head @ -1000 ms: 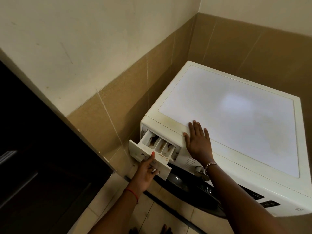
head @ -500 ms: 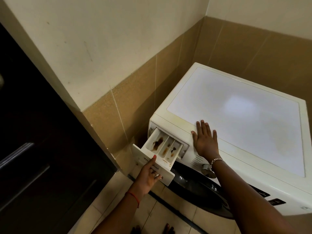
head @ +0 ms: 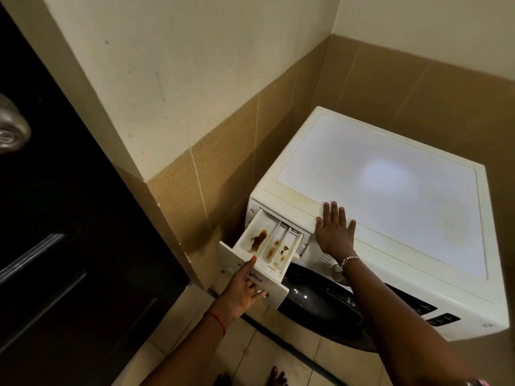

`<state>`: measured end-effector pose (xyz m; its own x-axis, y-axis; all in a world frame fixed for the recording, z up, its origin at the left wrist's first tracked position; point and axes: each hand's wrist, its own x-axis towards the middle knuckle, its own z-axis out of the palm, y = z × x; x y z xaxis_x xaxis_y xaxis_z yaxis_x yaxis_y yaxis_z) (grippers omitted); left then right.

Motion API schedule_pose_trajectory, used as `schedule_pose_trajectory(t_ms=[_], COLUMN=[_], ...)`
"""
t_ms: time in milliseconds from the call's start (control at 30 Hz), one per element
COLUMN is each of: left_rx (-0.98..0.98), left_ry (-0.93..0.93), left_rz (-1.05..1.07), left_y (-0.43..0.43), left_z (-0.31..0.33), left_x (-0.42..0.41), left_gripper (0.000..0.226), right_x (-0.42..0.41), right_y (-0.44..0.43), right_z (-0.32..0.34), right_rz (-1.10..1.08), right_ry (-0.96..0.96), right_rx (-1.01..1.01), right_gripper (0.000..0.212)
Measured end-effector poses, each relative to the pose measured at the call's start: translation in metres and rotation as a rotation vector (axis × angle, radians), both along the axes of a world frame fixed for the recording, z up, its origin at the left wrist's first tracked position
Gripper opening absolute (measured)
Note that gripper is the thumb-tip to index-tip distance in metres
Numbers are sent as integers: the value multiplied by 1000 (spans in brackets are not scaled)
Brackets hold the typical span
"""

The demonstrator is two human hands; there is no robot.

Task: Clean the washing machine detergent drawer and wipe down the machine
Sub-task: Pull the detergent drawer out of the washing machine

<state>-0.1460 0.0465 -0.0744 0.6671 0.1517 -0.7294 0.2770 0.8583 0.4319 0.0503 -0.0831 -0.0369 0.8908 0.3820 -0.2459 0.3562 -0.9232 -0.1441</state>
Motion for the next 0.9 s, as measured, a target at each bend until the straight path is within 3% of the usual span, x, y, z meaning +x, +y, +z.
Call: schedule_pose_trajectory(t_ms=[133, 233, 333, 433, 533, 900], left_rx=[4, 27, 56, 77, 86, 124], left_ry=[25, 35, 43, 43, 46, 61], left_rz=[-12, -43, -75, -92, -99, -125], left_y=[1, 2, 2, 2, 2, 5], left_z=[-3, -3, -4, -4, -5, -6], left_x=[-1, -3, -4, -4, -5, -3], left_gripper=[39, 38, 41, 41, 40, 41], right_x=[-22, -49, -69, -76, -73, -52], right_y=[-1, -5, -1, 11, 22, 39], right_z=[3, -6, -16, -19, -18, -13], right_rz=[36, 278, 426, 394, 211, 3], right_ry=[-97, -293, -339, -216, -33, 274], right_rx=[73, 209, 138, 63, 30, 128], right_gripper=[54, 54, 54, 53, 59, 46])
